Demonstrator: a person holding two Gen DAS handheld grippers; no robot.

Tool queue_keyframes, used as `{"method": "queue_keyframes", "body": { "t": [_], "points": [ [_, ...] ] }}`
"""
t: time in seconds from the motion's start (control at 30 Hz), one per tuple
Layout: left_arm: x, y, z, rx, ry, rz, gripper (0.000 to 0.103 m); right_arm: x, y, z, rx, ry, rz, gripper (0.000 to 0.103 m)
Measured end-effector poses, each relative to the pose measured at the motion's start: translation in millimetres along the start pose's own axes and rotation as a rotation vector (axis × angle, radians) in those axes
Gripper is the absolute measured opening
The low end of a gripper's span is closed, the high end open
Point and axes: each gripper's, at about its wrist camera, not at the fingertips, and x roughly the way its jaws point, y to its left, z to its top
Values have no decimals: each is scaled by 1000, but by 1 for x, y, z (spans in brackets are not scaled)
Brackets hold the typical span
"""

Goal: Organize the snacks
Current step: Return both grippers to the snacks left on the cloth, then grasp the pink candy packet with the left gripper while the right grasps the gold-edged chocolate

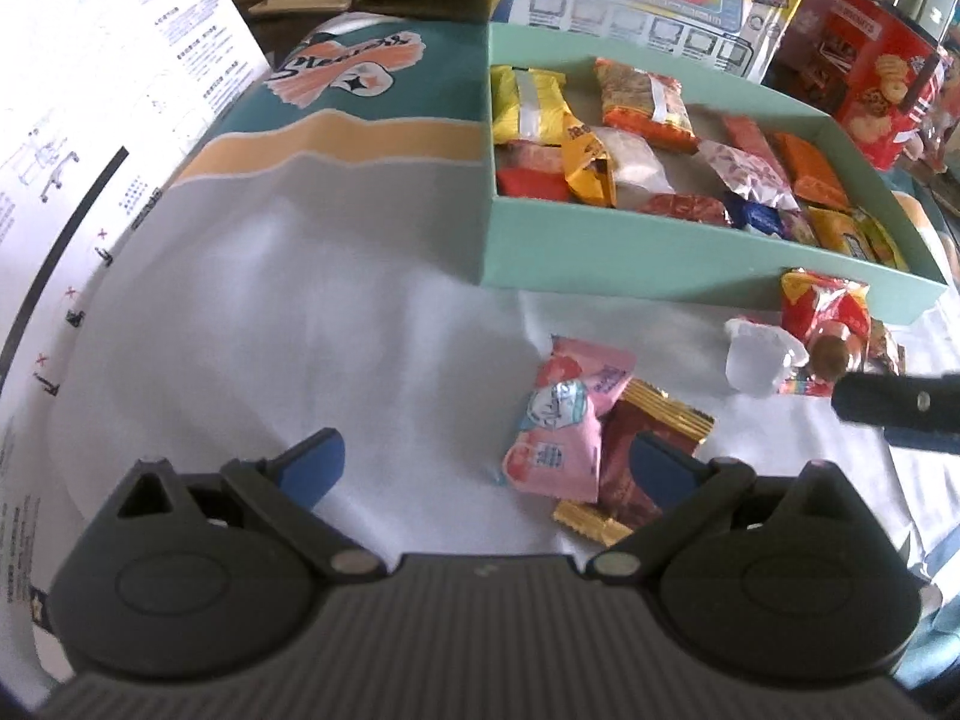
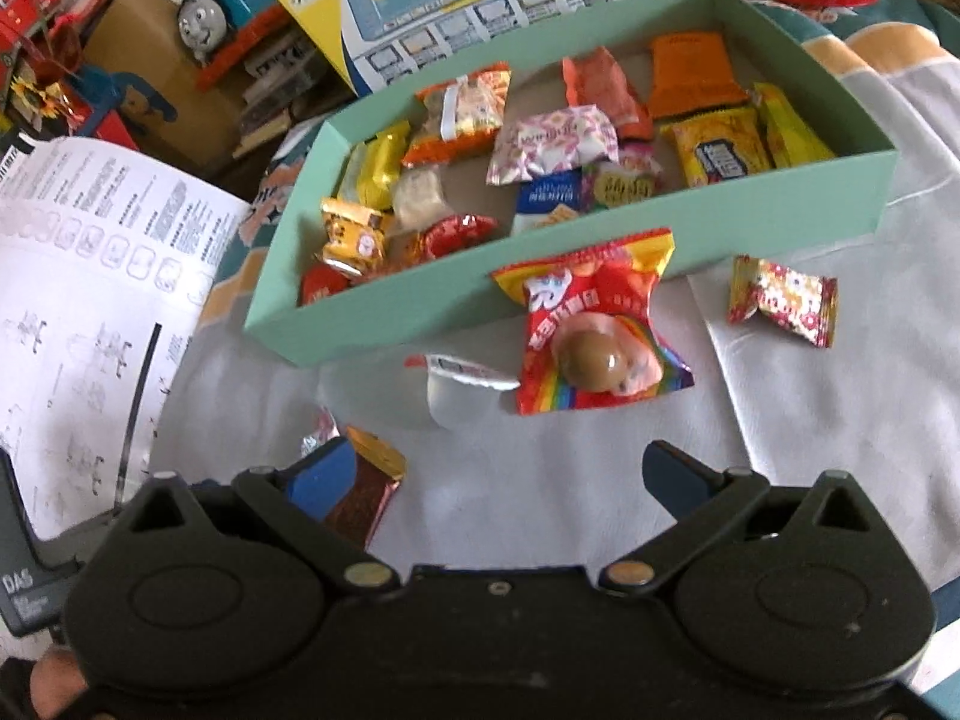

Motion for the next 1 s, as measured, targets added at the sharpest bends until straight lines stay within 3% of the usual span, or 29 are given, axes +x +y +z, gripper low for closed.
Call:
{"method": "queue_keyframes", "body": {
  "t": [0.13,0.27,0.33,0.37,0.4,0.53,0.77,1.0],
  "points": [
    [10,-6,7,47,-5,0,103,4,4,-1,-11,11,-9,103],
    [22,-8,9,63,10,-23,92,11,8,-1,-22,28,-19,103],
    [21,-7,11,61,-8,-34,71,13,11,-2,-32,33,-22,103],
    [20,-8,11,85,-17,-23,46,14,13,-2,-36,36,-22,101],
    [20,-8,11,102,-20,-4,32,16,15,-2,-40,42,-20,97],
    [15,8,10,71,-16,-12,32,26,30,-6,-69,84,-6,86],
    [-1,47,-7,-43,-15,-35,33,44,68,-19,-163,152,23,55],
    [-12,73,-20,-121,-20,-45,34,61,104,-19,-246,122,-20,54]
  ]
}}
